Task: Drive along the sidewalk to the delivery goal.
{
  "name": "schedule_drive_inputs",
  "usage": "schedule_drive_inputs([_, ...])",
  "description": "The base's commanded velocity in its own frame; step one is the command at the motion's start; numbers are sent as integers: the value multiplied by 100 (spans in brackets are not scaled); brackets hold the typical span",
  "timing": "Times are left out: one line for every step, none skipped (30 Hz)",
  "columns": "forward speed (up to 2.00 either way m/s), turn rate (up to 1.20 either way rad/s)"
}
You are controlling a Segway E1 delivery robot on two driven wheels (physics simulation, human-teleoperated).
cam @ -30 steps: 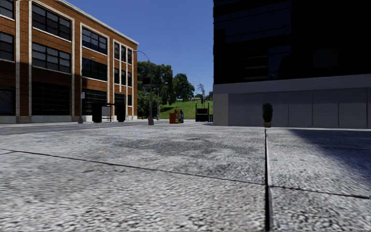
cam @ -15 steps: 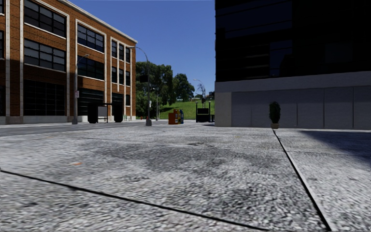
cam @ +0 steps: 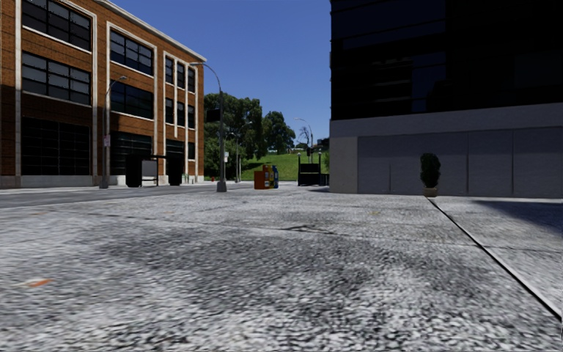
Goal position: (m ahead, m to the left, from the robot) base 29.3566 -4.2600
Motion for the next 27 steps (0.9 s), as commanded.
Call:
schedule_drive_inputs([200,0])
schedule_drive_inputs([200,0])
schedule_drive_inputs([200,0])
schedule_drive_inputs([200,0])
schedule_drive_inputs([200,0])
schedule_drive_inputs([200,0])
schedule_drive_inputs([200,0])
schedule_drive_inputs([200,0])
schedule_drive_inputs([200,0])
schedule_drive_inputs([200,0])
schedule_drive_inputs([200,0])
schedule_drive_inputs([200,0])
schedule_drive_inputs([200,0])
schedule_drive_inputs([200,0])
schedule_drive_inputs([200,0])
schedule_drive_inputs([200,0])
schedule_drive_inputs([200,0])
schedule_drive_inputs([200,0])
schedule_drive_inputs([200,0])
schedule_drive_inputs([200,0])
schedule_drive_inputs([200,0])
schedule_drive_inputs([200,0])
schedule_drive_inputs([200,0])
schedule_drive_inputs([200,0])
schedule_drive_inputs([200,0])
schedule_drive_inputs([200,0])
schedule_drive_inputs([200,0])
